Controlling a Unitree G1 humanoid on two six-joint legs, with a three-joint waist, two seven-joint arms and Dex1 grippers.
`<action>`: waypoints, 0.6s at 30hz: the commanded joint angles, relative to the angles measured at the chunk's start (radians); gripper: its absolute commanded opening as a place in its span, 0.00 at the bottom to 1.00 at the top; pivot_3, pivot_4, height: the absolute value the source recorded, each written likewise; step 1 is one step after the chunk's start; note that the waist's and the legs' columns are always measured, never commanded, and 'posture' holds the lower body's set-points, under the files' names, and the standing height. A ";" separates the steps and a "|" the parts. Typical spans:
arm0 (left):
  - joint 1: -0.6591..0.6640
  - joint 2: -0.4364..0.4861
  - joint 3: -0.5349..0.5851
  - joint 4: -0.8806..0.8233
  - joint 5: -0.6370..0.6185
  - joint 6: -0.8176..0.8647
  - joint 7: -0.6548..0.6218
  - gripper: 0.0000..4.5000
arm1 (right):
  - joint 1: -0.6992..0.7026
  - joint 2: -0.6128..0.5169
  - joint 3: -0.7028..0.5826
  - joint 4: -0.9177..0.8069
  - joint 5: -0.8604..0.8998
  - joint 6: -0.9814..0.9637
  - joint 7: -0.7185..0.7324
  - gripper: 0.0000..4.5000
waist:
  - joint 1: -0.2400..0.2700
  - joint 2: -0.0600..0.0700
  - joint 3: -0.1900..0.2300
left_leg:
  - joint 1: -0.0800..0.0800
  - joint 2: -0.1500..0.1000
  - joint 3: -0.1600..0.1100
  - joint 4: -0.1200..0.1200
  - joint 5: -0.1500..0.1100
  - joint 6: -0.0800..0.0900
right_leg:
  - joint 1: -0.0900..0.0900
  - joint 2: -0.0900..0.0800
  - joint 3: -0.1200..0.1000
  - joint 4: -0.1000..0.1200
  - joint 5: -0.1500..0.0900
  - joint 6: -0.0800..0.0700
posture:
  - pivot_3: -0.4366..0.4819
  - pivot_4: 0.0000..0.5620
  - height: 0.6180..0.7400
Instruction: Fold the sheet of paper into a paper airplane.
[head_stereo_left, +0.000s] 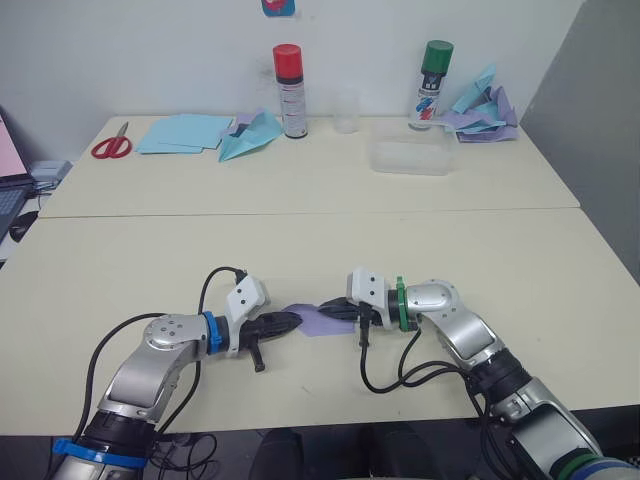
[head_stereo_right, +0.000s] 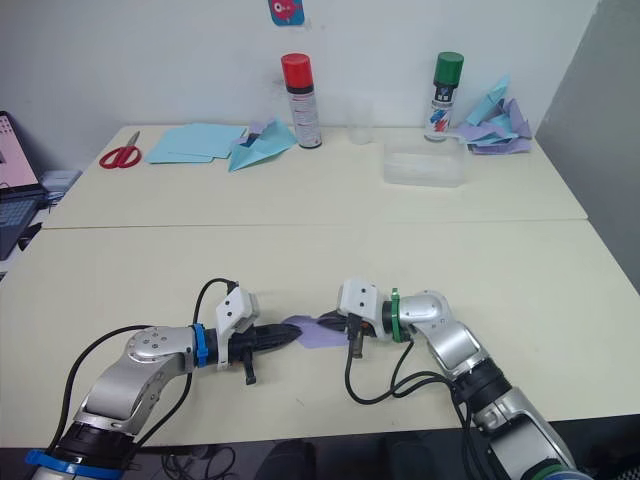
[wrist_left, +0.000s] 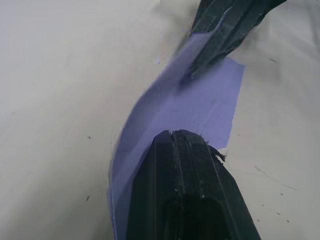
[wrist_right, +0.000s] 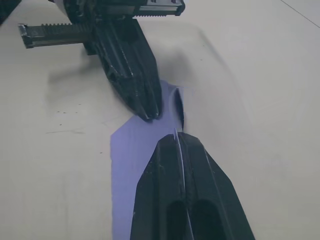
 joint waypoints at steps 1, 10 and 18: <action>0.038 0.017 -0.033 0.030 0.038 0.029 0.009 0.00 | -0.011 -0.004 0.015 0.009 -0.046 -0.084 -0.001 0.01 | 0.000 0.000 0.000 | 0.000 0.000 0.000 0.000 0.000 0.000 | 0.000 0.000 0.000 0.000 0.000 0.000 | 0.48 0.27 1.00; 0.043 0.028 -0.025 0.047 0.044 0.030 0.020 0.00 | -0.021 -0.012 0.044 0.052 -0.130 -0.204 0.017 0.01 | 0.000 0.000 0.000 | 0.001 0.000 0.000 0.000 0.000 0.000 | 0.000 0.000 0.001 0.001 0.000 0.000 | 0.48 0.27 1.00; 0.035 0.034 -0.016 0.062 0.043 0.032 0.023 0.00 | -0.019 -0.023 0.065 0.056 -0.152 -0.233 0.032 0.01 | 0.000 0.000 0.000 | 0.002 0.000 0.000 0.000 0.000 0.000 | 0.000 0.000 0.001 0.002 0.000 0.000 | 0.48 0.27 1.00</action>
